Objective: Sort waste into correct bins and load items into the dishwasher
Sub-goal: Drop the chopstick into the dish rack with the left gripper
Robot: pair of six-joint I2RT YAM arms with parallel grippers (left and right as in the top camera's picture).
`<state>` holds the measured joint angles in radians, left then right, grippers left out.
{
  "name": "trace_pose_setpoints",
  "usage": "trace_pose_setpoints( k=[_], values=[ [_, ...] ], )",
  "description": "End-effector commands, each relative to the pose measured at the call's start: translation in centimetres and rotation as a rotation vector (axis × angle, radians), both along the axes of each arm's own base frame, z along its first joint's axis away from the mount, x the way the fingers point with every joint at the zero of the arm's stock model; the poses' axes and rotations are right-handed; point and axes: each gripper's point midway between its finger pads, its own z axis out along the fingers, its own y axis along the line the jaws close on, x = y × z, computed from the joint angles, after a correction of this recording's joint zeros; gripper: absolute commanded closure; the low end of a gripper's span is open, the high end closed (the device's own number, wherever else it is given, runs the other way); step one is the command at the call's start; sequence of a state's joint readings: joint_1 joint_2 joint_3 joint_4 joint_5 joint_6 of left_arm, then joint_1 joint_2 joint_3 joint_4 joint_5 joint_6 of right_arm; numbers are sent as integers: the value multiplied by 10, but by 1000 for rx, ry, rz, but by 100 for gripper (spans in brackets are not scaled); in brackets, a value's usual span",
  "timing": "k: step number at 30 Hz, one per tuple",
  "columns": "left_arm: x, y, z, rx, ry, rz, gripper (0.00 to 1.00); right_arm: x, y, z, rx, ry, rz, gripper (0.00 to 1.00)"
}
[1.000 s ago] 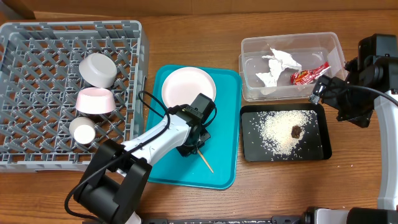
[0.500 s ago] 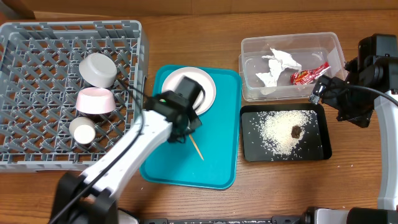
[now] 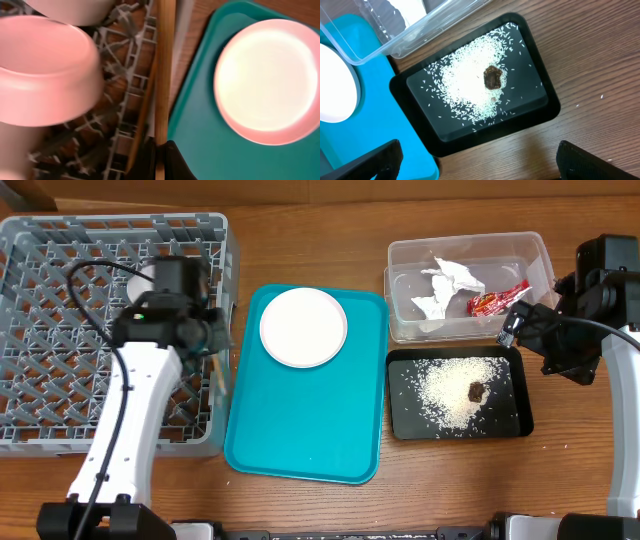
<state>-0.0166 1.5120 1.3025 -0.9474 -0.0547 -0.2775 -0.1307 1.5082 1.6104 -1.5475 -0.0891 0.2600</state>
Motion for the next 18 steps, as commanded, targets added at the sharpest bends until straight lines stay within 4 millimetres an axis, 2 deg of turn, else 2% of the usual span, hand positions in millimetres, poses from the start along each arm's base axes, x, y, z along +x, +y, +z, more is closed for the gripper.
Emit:
trace_pose_setpoints(
  k=[1, 6, 9, 11, 13, 15, 18],
  values=[
    [7, 16, -7, 73, 25, -112, 96, 2, -2, 6, -10, -26, -2, 0],
    [9, 19, -32, 97, 100, -180, 93, 2, -2, 6, -10, -27, -2, 0],
    [9, 19, -47, 91, 143, -181, 85, 2, -2, 6, -10, -26, -2, 0],
    [9, 18, -52, 81, 160, -181, 76, 2, -2, 6, -10, -26, -2, 0],
    [10, 17, -52, 74, 155, -169, 71, 2, -2, 6, -10, -26, -2, 0],
    [13, 14, -43, 56, 126, -164, 65, 2, -2, 6, -10, -27, -2, 0],
    [21, -3, -24, -9, 65, -203, 57, 2, -2, 6, -10, -27, -2, 0]
  ],
)
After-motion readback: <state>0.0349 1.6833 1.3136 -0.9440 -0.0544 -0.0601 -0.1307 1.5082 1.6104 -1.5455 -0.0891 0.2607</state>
